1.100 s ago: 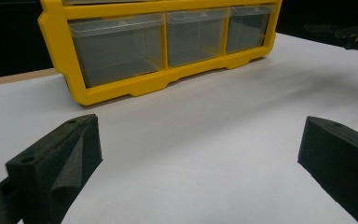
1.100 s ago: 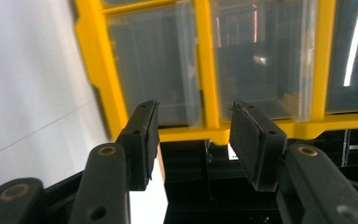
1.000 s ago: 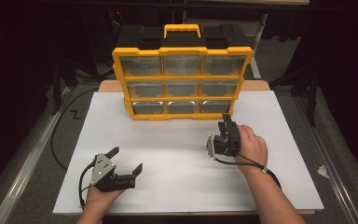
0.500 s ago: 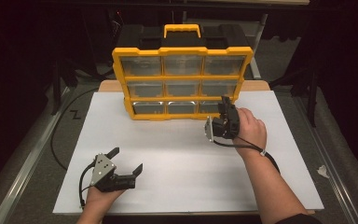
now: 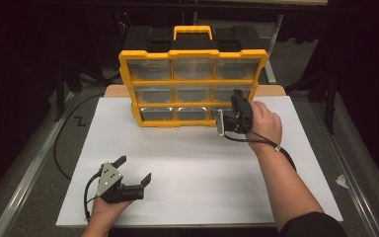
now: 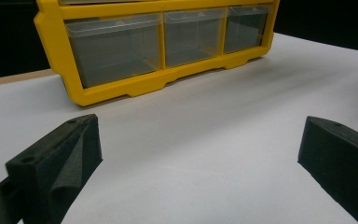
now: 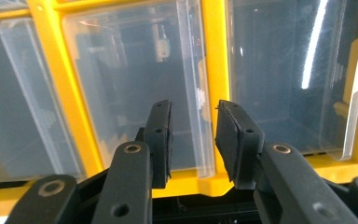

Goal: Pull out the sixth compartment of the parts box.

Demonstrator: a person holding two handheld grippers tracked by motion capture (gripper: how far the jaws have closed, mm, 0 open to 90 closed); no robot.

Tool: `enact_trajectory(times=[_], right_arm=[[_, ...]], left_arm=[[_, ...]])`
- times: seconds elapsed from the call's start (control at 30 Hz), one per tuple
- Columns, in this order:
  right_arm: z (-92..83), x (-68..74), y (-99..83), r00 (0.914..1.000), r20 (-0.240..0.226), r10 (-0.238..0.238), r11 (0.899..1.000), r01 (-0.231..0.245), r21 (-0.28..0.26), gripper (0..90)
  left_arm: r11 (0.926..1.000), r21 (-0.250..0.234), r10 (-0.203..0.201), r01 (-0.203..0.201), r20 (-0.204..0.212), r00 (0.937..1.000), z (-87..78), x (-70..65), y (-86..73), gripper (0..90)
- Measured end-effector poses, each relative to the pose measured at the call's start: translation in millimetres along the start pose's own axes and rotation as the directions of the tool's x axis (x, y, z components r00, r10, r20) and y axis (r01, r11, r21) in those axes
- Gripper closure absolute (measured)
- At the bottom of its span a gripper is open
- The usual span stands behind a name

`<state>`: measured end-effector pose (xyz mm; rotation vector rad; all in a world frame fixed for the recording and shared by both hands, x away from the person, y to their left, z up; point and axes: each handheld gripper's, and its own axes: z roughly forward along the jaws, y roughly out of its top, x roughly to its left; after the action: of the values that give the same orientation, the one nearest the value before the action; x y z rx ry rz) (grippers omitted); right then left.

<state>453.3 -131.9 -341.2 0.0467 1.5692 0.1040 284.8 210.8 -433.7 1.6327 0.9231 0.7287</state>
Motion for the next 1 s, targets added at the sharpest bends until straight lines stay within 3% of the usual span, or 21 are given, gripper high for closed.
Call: enact_trajectory(times=[0.17, 0.47, 1.0], right_arm=[[4.6, -4.3, 2.0, 1.0000, 0.006, -0.002, 1.000, 0.002, 0.009, 69.9], [13.5, -3.0, 6.6, 0.9977, 0.001, -0.068, 0.998, 0.068, 0.008, 72.6], [21.9, -2.0, 11.4, 0.9947, 0.003, -0.103, 0.995, 0.102, 0.005, 78.9]], left_arm=[[1.0000, 0.000, 0.002, -0.002, 0.000, 1.0000, 0.1, -0.4, -0.2, 0.2], [1.0000, 0.001, 0.004, -0.004, 0.004, 1.0000, 0.2, -0.8, -0.3, 0.2], [1.0000, -0.004, -0.003, 0.003, -0.004, 1.0000, -0.7, 1.0, -0.5, 0.1]])
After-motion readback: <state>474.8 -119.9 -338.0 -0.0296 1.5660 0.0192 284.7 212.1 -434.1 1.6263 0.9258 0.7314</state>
